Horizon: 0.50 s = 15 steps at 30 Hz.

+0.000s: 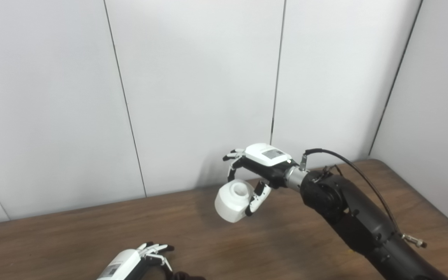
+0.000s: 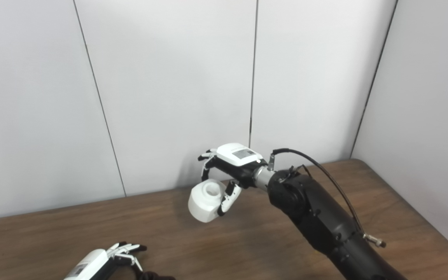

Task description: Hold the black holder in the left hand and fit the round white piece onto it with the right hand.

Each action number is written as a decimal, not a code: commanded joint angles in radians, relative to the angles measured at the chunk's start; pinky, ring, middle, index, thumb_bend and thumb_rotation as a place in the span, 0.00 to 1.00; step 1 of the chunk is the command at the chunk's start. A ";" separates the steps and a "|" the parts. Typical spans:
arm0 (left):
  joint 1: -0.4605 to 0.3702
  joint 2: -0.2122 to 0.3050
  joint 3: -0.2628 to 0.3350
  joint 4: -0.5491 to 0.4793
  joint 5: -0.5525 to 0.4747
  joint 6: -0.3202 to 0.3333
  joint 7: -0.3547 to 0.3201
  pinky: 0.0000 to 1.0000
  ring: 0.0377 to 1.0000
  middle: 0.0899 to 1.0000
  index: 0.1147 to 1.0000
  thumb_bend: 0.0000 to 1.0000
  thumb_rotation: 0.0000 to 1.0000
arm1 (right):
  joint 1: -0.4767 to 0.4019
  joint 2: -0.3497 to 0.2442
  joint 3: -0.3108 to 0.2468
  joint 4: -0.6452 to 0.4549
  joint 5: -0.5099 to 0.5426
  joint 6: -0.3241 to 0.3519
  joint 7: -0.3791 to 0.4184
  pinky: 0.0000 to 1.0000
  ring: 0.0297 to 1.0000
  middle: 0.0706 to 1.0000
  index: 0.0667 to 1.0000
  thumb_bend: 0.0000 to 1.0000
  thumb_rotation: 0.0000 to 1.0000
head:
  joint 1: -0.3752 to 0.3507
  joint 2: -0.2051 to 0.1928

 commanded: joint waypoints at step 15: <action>-0.018 -0.021 -0.018 -0.014 0.068 0.052 -0.023 0.96 0.90 0.87 0.41 0.51 0.05 | 0.012 0.112 0.001 -0.353 0.042 0.189 0.190 0.86 1.00 0.95 0.45 0.50 0.15 | 0.080 0.099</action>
